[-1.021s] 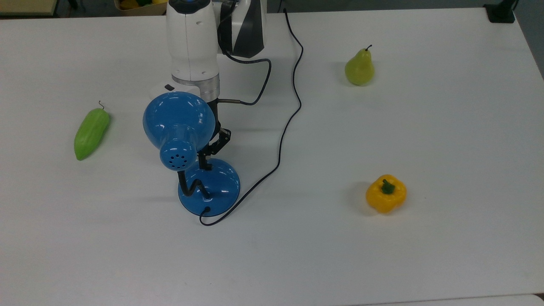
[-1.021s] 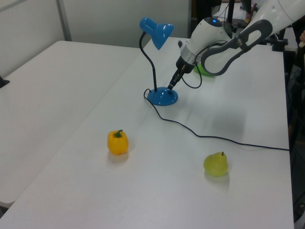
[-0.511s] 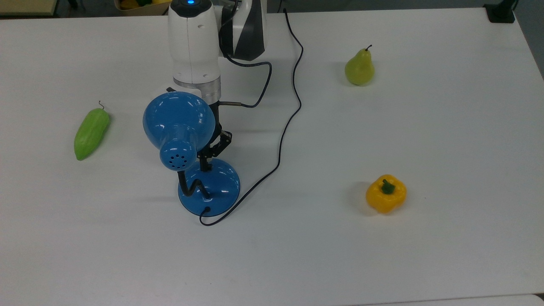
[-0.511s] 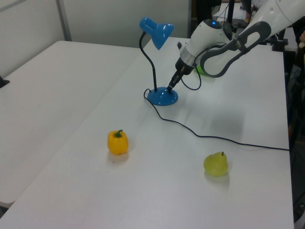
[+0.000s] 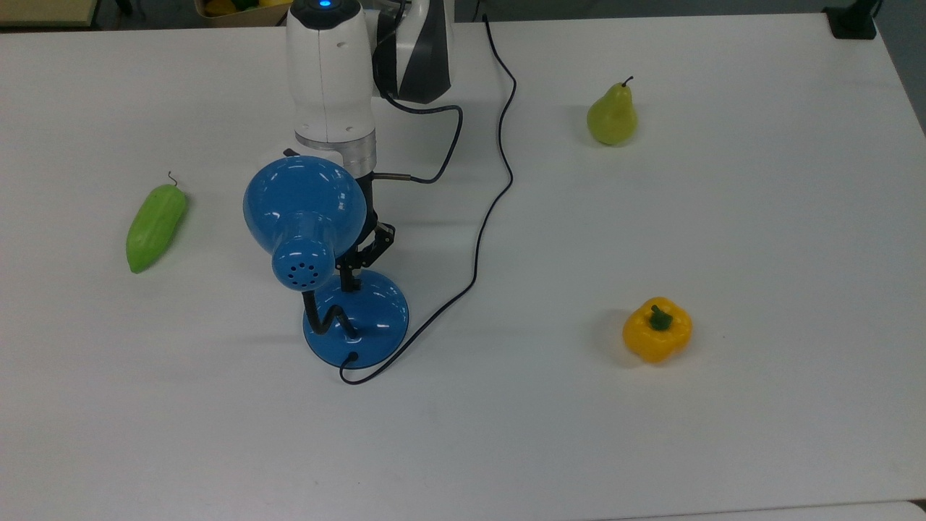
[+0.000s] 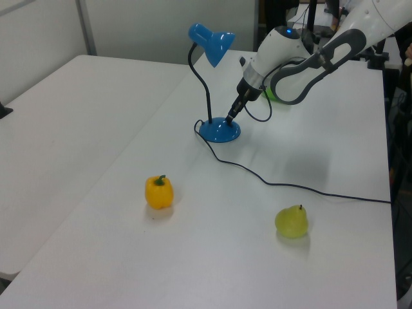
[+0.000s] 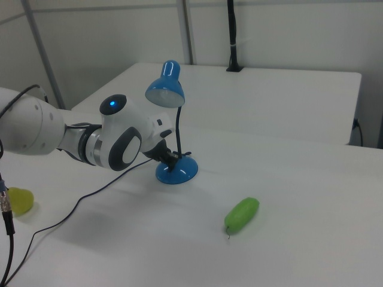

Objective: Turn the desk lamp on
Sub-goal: 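Press the switch on the lamp base with the gripper fingers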

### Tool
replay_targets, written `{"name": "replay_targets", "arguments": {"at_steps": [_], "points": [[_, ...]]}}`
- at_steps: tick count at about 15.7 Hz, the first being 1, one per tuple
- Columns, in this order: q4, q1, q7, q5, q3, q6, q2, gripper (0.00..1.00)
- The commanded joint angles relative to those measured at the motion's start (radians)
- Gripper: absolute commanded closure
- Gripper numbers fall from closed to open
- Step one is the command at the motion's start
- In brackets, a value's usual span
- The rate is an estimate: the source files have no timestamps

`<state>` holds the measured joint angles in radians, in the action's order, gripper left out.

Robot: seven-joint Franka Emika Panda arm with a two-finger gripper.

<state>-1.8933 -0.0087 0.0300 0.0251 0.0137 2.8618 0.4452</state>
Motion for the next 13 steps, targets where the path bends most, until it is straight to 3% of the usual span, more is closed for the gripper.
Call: {"name": "replay_targets", "arguments": {"at_steps": [1, 13], "points": [[-0.010, 0.012, -0.009, 0.006, -0.006, 0.030, 0.010, 1.00], [-0.015, 0.015, -0.004, 0.021, -0.006, 0.033, 0.035, 1.00]]}}
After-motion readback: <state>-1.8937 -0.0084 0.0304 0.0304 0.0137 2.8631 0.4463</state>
